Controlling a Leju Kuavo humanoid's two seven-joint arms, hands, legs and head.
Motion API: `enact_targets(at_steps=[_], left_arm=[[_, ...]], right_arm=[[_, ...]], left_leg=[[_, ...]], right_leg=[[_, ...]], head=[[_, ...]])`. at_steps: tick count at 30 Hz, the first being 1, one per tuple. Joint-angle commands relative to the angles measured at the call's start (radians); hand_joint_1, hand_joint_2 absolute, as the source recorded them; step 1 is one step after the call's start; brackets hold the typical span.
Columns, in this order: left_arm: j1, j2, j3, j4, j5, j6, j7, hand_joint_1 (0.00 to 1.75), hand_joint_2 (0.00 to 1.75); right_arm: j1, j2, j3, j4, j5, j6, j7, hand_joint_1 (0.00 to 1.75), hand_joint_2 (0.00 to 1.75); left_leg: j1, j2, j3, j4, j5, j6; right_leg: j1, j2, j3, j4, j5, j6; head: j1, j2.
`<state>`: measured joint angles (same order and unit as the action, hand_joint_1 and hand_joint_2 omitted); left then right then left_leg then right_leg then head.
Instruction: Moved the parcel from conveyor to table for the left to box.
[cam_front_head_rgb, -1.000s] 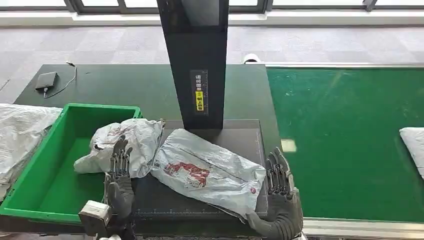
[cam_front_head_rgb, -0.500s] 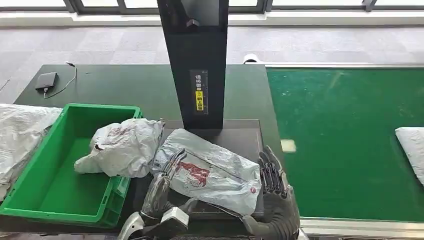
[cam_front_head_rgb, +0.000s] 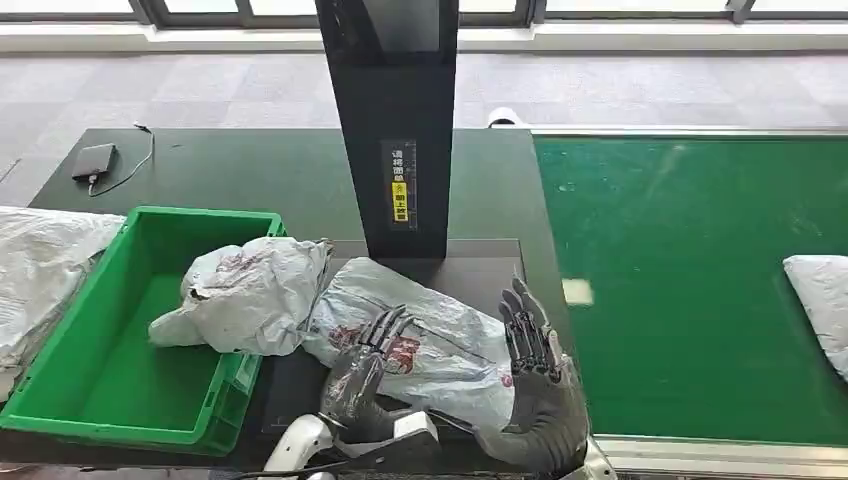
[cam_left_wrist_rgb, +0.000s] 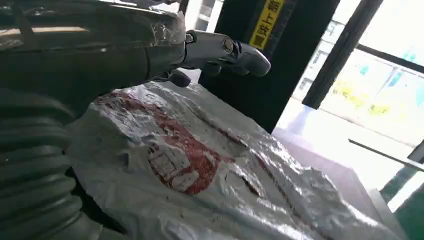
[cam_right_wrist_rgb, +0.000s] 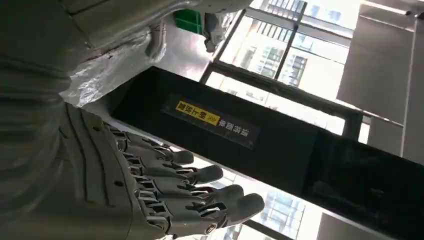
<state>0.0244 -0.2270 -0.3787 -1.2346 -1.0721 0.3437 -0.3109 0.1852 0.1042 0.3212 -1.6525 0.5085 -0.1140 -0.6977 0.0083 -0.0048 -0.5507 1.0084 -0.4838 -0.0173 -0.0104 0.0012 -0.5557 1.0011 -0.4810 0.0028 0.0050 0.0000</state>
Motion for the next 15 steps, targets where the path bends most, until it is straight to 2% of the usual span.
enact_targets(at_steps=[1,15], left_arm=[[-0.097,-0.032,-0.131,0.258,-0.054,-0.013,0.012,0.00,1.75],[-0.124,-0.035,-0.127,0.290,-0.045,-0.044,0.016,0.00,1.75]], right_arm=[[-0.043,0.028,-0.016,0.080,0.004,0.027,0.000,0.00,1.75],[-0.066,0.029,-0.016,0.104,0.001,0.049,0.000,0.00,1.75]], left_leg=[[0.000,-0.001,0.001,-0.002,0.002,0.001],[0.000,0.000,0.000,-0.003,0.003,0.001]], right_leg=[[0.000,-0.001,0.002,-0.003,0.002,0.000],[0.000,0.000,0.001,-0.004,0.003,0.000]], head=[[0.000,0.000],[0.000,0.000]])
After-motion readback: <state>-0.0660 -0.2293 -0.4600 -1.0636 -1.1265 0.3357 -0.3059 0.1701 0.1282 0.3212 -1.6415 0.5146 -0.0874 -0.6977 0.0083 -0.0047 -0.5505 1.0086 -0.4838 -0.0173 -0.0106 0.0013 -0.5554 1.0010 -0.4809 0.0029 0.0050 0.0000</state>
